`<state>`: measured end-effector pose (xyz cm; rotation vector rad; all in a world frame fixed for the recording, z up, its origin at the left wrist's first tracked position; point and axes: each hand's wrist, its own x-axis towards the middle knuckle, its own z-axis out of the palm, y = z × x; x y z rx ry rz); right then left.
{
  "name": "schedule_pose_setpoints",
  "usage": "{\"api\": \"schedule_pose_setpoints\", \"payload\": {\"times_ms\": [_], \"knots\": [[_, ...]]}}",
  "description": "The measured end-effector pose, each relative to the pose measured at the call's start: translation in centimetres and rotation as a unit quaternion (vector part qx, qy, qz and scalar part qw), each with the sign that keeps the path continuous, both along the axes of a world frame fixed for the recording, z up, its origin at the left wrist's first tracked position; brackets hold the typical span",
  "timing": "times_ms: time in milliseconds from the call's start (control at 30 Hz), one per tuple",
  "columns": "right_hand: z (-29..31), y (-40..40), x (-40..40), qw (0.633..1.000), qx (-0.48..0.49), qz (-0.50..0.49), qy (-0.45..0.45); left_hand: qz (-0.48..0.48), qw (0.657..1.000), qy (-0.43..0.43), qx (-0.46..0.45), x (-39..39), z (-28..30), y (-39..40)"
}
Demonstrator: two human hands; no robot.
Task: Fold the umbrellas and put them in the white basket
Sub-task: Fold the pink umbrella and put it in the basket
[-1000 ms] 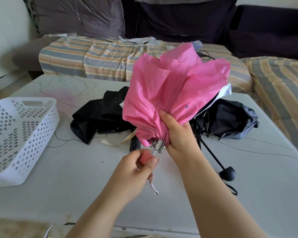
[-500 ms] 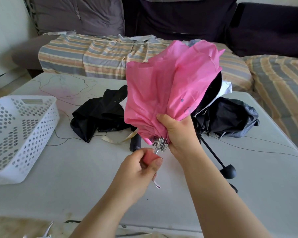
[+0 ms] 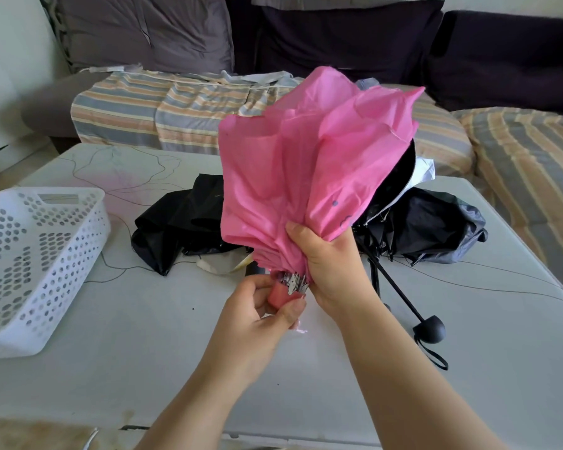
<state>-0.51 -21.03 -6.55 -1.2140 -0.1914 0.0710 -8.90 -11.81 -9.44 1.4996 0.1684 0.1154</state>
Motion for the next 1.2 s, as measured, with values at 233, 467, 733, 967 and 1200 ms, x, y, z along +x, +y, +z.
{"api": "schedule_pose_setpoints", "payload": {"times_ms": [233,467,733,967,1200], "knots": [[0.0,0.0,-0.4,0.998,0.045,0.023,0.028,-0.003,0.999,0.029,0.044,-0.1,0.7,0.2],[0.3,0.6,-0.4,0.991,0.096,0.011,0.091,0.009,0.994,0.071,0.087,-0.1,1.5,-0.3],[0.3,0.9,-0.2,0.99,0.111,0.044,0.073,-0.001,0.978,0.13,-0.163,0.1,2.2,0.3],[0.0,1.2,-0.8,0.987,0.1,0.06,0.107,0.039,0.932,0.208,-0.294,-0.1,3.0,0.6],[0.2,1.2,-0.7,0.985,0.123,0.057,0.104,-0.01,0.917,0.228,-0.326,0.0,2.9,1.2]]}}
